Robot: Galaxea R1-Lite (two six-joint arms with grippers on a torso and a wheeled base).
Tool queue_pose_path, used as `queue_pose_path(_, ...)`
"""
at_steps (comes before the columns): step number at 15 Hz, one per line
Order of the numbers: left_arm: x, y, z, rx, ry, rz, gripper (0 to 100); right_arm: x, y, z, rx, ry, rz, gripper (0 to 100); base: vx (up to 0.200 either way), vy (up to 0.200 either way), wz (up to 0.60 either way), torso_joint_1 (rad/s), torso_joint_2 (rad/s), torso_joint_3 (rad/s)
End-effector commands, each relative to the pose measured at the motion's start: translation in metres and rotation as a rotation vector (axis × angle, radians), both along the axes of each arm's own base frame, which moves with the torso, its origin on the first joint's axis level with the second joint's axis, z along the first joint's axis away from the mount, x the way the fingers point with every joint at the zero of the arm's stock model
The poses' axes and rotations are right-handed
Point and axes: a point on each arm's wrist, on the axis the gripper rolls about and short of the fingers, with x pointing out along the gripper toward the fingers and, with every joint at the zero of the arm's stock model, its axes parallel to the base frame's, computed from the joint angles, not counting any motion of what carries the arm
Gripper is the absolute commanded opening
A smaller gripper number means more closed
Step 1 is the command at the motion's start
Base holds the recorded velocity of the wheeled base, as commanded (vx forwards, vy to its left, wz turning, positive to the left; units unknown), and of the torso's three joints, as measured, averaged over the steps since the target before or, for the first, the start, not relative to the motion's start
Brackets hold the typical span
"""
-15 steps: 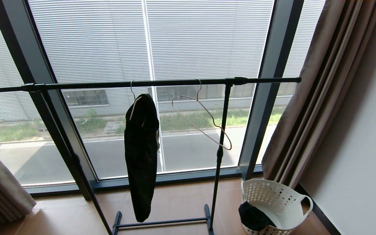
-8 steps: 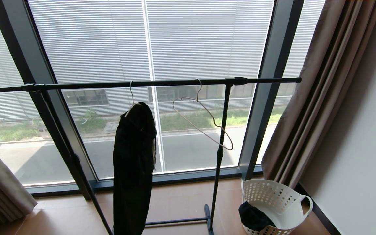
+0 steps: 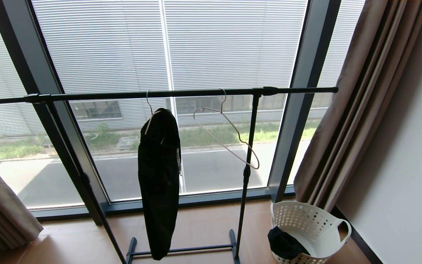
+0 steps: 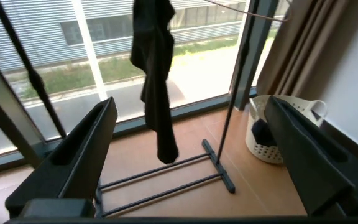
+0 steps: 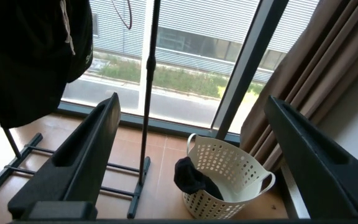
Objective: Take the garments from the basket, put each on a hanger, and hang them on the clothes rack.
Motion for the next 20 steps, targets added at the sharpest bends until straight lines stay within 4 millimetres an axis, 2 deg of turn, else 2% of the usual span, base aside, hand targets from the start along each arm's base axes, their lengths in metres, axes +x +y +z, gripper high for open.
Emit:
queue_pose_path(1, -0.0036, 0.0015, -0.0037, -0.007, 0.006, -0.066, 100, -0.0004, 0.0001, 0.0000, 0.000, -0.007, -0.004, 100, 0.000, 0.000, 0.00, 0.000, 0.00, 0.000)
queue_pose_path(4, -0.0094, 0.0012, -0.0061, 0.012, -0.072, 0.007, 100, -0.0004, 0.0001, 0.0000, 0.000, -0.007, -0.004, 100, 0.000, 0.000, 0.00, 0.000, 0.00, 0.000)
queue_pose_path(6, -0.0082, 0.0057, -0.0065, 0.054, -0.078, 0.212, 100, -0.0001, 0.0000, -0.0005, 0.006, -0.005, -0.007, 100, 0.000, 0.000, 0.00, 0.000, 0.00, 0.000)
queue_pose_path(9, -0.0074, 0.0075, -0.0098, 0.060, -0.059, 0.290, 100, 0.0003, -0.0016, -0.0003, 0.002, -0.011, -0.081, 100, 0.000, 0.000, 0.00, 0.000, 0.00, 0.000)
queue_pose_path(12, -0.0067, 0.0079, -0.0120, 0.062, -0.052, 0.308, 100, 0.0003, -0.0021, -0.0005, 0.004, -0.009, -0.104, 100, 0.000, 0.000, 0.00, 0.000, 0.00, 0.000)
queue_pose_path(14, -0.0067, 0.0079, -0.0120, 0.055, -0.051, 0.310, 100, 0.0001, -0.0015, -0.0005, 0.069, 0.000, -0.080, 100, 0.000, 0.000, 0.00, 0.000, 0.00, 0.000)
queue_pose_path(20, -0.0068, 0.0077, -0.0117, 0.052, -0.051, 0.300, 100, 0.0001, -0.0015, -0.0005, 0.057, 0.002, -0.078, 100, 0.000, 0.000, 0.00, 0.000, 0.00, 0.000)
